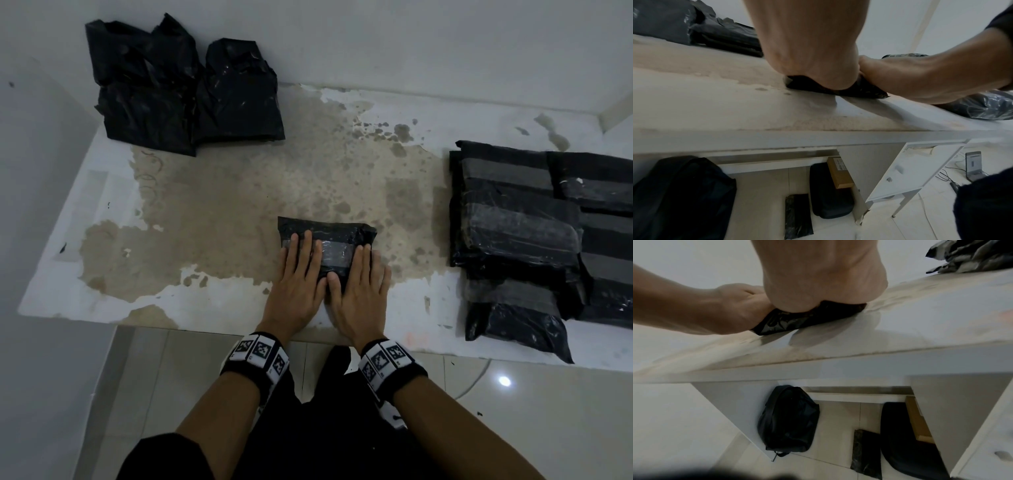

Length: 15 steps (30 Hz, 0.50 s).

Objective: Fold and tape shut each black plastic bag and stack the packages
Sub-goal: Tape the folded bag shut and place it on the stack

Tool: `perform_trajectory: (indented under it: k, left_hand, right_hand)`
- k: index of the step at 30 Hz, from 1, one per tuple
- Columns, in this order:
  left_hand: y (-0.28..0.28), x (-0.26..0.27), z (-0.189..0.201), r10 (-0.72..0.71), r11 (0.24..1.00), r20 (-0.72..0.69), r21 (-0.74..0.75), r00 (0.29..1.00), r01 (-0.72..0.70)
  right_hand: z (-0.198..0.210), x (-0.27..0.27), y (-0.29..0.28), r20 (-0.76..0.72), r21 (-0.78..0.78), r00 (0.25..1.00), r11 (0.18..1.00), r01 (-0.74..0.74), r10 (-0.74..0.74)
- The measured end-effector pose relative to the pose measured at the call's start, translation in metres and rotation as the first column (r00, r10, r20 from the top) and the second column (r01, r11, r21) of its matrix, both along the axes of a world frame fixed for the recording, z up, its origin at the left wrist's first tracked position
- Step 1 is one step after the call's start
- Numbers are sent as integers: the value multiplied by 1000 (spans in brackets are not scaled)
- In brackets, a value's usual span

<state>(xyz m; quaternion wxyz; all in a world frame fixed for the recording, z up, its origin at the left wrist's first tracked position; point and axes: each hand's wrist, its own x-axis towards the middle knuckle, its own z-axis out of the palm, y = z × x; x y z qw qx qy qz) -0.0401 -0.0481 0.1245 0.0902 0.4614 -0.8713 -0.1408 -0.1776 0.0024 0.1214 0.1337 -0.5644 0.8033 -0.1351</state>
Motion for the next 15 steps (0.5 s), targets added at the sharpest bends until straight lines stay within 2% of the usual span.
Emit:
perform_trajectory:
  k: [6,12,15]
  left_hand:
    - [1,-1,4,26,999,48,22,999,-27]
    - [4,-8,5,171,979,-140,135,975,-152]
    - [6,-13,5,345,925,-226,249,911,-288]
  right_hand:
    - [0,-4,0,2,67,996,994,86,-86]
    - [3,-7,0,44,66,996,995,72,-75]
    - [4,-8,1,27,87,997,994,66,-69]
